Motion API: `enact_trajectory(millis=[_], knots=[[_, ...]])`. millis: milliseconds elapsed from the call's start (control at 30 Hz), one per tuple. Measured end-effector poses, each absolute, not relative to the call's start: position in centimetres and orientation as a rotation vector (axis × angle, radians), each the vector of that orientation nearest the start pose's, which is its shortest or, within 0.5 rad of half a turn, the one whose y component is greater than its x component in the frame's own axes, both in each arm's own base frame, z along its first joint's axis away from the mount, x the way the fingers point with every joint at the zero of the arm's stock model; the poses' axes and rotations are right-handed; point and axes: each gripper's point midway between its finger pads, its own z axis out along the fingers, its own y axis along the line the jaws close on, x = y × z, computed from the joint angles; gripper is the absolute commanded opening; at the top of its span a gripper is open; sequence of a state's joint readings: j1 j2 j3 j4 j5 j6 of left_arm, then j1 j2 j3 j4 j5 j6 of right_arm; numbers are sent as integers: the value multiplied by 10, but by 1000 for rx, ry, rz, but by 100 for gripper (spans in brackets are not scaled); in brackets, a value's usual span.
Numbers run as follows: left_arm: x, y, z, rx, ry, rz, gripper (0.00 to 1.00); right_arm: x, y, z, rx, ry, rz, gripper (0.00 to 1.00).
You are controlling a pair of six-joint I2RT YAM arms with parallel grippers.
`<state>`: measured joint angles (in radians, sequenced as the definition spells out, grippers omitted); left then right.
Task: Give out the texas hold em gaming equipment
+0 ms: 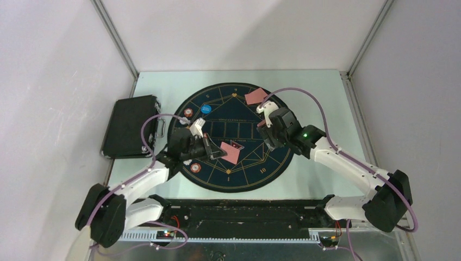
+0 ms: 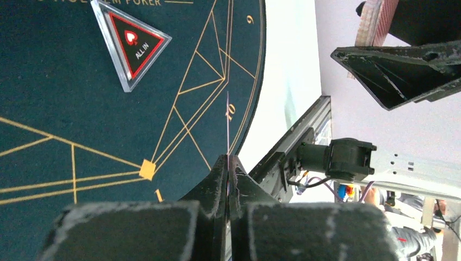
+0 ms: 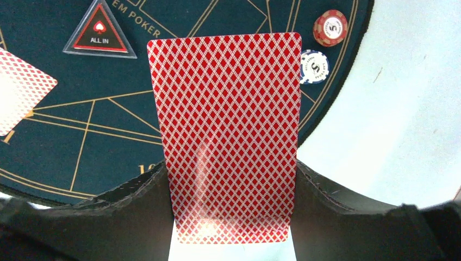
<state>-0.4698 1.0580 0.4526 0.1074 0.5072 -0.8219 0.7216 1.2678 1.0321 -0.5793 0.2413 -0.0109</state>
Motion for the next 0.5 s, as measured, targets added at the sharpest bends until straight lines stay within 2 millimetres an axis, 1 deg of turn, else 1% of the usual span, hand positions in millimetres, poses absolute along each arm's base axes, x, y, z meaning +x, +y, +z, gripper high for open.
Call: enact_trajectory(millis=[167,300,400,500], knots=[[228,-248,119,-58,2292,-1321,0,279,183,161,-694,2245,50,0],[238,-255,118,-51,2301,-1333,0,280,181,160,-674,2248,51,0],[239,-256,117,-53,2313,-1328,0,281,180,160,-669,2249,50,0],[236,-252,110,-64,2341,-1309,0,282,180,161,-662,2248,51,0]])
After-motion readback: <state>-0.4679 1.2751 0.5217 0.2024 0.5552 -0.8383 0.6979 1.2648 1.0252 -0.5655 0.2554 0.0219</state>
